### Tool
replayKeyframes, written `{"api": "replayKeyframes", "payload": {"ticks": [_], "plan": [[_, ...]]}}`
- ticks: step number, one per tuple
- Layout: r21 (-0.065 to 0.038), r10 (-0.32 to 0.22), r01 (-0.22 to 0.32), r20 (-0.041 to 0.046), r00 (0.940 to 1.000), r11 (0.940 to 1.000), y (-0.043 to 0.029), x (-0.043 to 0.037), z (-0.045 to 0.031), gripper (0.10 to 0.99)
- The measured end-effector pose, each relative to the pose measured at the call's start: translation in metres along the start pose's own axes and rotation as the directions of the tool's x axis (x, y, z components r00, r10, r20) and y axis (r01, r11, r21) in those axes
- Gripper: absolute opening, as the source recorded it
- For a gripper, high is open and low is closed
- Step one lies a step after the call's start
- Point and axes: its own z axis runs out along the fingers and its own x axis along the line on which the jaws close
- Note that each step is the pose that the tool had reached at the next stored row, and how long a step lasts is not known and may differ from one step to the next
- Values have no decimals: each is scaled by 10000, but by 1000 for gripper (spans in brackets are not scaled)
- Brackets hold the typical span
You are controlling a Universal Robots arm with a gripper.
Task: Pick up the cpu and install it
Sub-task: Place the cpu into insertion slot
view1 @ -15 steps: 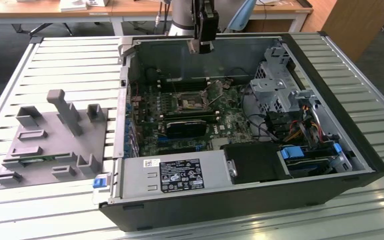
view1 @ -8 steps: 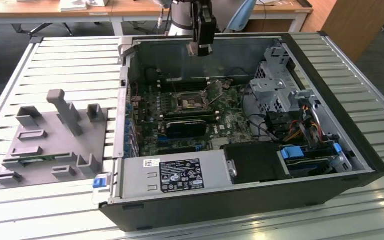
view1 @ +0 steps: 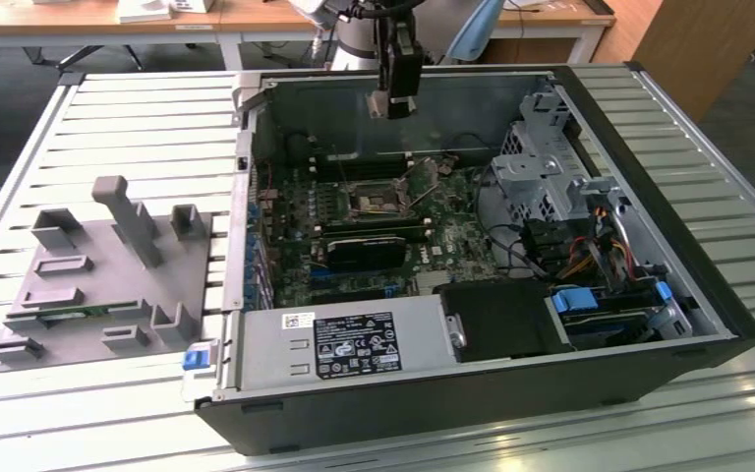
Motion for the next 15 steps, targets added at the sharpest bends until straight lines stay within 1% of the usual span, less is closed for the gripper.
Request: {"api": "replayKeyframes", "payload": {"ticks": [15], "plan": [[0,0,0,-1,10000,10000,-9,-2,97,525]]}}
